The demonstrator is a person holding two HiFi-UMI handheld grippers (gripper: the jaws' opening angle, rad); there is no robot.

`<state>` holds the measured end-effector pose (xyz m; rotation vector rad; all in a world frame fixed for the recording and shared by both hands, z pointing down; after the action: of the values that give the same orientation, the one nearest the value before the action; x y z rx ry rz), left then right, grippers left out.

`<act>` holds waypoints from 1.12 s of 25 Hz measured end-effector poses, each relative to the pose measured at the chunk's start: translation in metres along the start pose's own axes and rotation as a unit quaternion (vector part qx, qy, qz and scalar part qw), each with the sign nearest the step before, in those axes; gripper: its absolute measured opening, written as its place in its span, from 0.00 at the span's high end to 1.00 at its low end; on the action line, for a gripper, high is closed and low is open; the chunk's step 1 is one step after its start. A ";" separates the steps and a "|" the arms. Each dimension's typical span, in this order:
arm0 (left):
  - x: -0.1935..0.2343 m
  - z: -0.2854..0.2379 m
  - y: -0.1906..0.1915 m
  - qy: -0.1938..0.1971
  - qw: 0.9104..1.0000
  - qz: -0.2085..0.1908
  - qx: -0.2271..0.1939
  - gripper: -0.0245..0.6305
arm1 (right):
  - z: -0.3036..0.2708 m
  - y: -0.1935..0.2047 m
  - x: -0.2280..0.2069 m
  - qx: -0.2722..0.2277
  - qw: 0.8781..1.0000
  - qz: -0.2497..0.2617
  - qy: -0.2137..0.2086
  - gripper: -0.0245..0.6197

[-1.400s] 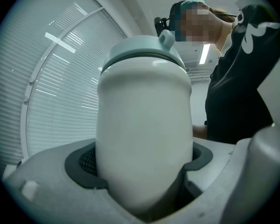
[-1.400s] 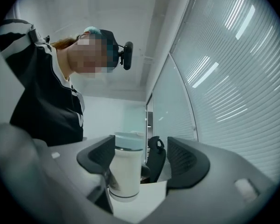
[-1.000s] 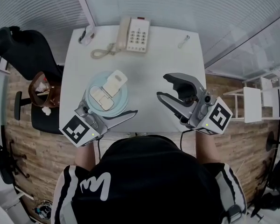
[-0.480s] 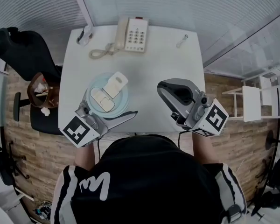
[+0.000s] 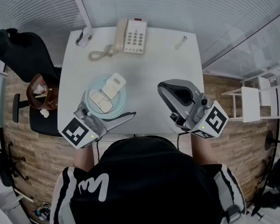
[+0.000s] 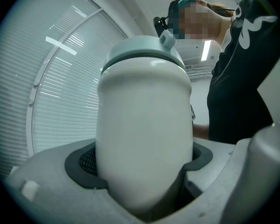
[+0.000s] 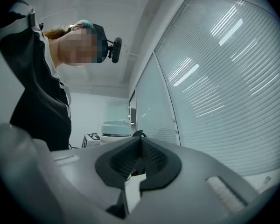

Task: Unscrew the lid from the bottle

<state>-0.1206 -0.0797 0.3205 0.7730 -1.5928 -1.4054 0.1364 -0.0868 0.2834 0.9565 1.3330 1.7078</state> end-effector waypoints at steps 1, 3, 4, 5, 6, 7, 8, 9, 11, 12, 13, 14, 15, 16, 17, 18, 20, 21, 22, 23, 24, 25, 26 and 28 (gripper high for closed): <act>0.000 0.000 0.000 0.000 1.000 0.000 -0.001 0.25 | 0.001 0.000 0.000 0.000 1.000 0.000 0.001 0.96; 0.000 0.000 -0.001 0.000 1.000 0.000 0.000 0.25 | 0.001 -0.001 0.000 0.000 1.000 0.000 0.002 0.96; 0.000 0.000 -0.001 0.000 1.000 0.000 0.000 0.25 | 0.001 -0.001 0.000 0.000 1.000 0.000 0.002 0.96; 0.000 0.000 -0.001 0.001 1.000 0.000 0.001 0.25 | 0.000 -0.002 0.000 0.000 1.000 0.001 0.003 0.96; 0.000 0.000 -0.002 0.001 1.000 -0.001 0.000 0.25 | 0.000 -0.002 0.000 0.000 1.000 0.002 0.003 0.96; 0.000 0.000 -0.002 0.003 1.000 -0.001 0.000 0.25 | 0.000 -0.003 0.001 0.001 1.000 0.002 0.002 0.96; 0.000 -0.001 -0.002 0.004 1.000 -0.002 -0.001 0.25 | -0.001 -0.003 0.001 0.001 1.000 0.003 0.002 0.96; 0.000 -0.001 -0.003 0.005 1.000 -0.002 0.000 0.25 | -0.001 -0.003 0.001 0.001 1.000 0.004 0.001 0.96; 0.000 -0.001 -0.003 0.005 1.000 -0.002 0.001 0.25 | -0.002 -0.004 0.002 0.002 1.000 0.006 0.001 0.96; 0.000 -0.001 -0.003 0.005 1.000 -0.001 0.002 0.25 | -0.002 -0.005 0.002 0.002 1.000 0.007 0.001 0.96; -0.001 -0.001 -0.003 0.005 1.000 0.000 0.002 0.25 | -0.002 -0.005 0.003 0.002 1.000 0.008 0.001 0.96; -0.001 -0.001 -0.003 0.006 1.000 0.001 0.001 0.25 | -0.002 -0.006 0.003 0.002 1.000 0.009 0.001 0.96; -0.001 -0.001 -0.003 0.007 1.000 0.001 0.000 0.25 | -0.002 -0.006 0.003 0.002 1.000 0.009 0.002 0.96; -0.001 -0.001 -0.003 0.007 1.000 0.001 0.000 0.25 | -0.002 -0.006 0.003 0.002 1.000 0.010 0.002 0.96; -0.001 -0.001 -0.003 0.008 1.000 0.000 -0.001 0.25 | -0.002 -0.006 0.003 0.001 1.000 0.010 0.002 0.96; -0.001 -0.001 -0.003 0.009 1.000 0.000 -0.002 0.25 | -0.003 -0.006 0.004 0.001 1.000 0.010 0.002 0.96; 0.000 -0.001 -0.002 0.008 1.000 0.000 -0.001 0.25 | -0.003 -0.004 0.004 0.001 1.000 0.009 0.001 0.96; 0.000 -0.001 -0.001 0.007 1.000 0.000 -0.001 0.25 | -0.004 -0.004 0.004 0.001 1.000 0.009 0.001 0.96; 0.000 -0.001 -0.001 0.007 1.000 0.001 -0.001 0.25 | -0.004 -0.004 0.004 0.001 1.000 0.009 0.001 0.96; -0.001 -0.001 -0.001 0.007 1.000 0.002 -0.002 0.25 | -0.004 -0.004 0.005 0.000 1.000 0.009 0.001 0.96; -0.001 -0.001 -0.001 0.006 1.000 0.003 -0.004 0.25 | -0.005 -0.004 0.005 -0.002 1.000 0.008 0.000 0.96; -0.001 -0.001 -0.001 0.006 1.000 0.004 -0.005 0.25 | -0.005 -0.004 0.005 -0.002 1.000 0.008 -0.001 0.96; -0.001 -0.001 -0.001 0.006 1.000 0.004 -0.006 0.25 | -0.005 -0.004 0.005 -0.003 1.000 0.007 -0.002 0.96; -0.001 -0.001 -0.001 0.006 1.000 0.004 -0.007 0.25 | -0.005 -0.004 0.005 -0.003 1.000 0.007 -0.003 0.96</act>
<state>-0.1189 -0.0793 0.3191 0.7644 -1.5750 -1.4024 0.1301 -0.0838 0.2795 0.9698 1.3202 1.7174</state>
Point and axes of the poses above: the fingertips, and each gripper's own axes: z backward along the fingers, x to its left, y out of its underside, the point moved 10 cm from there along z, backward along the fingers, and after that the axes turned 10 degrees about z, right-handed, at the moved point
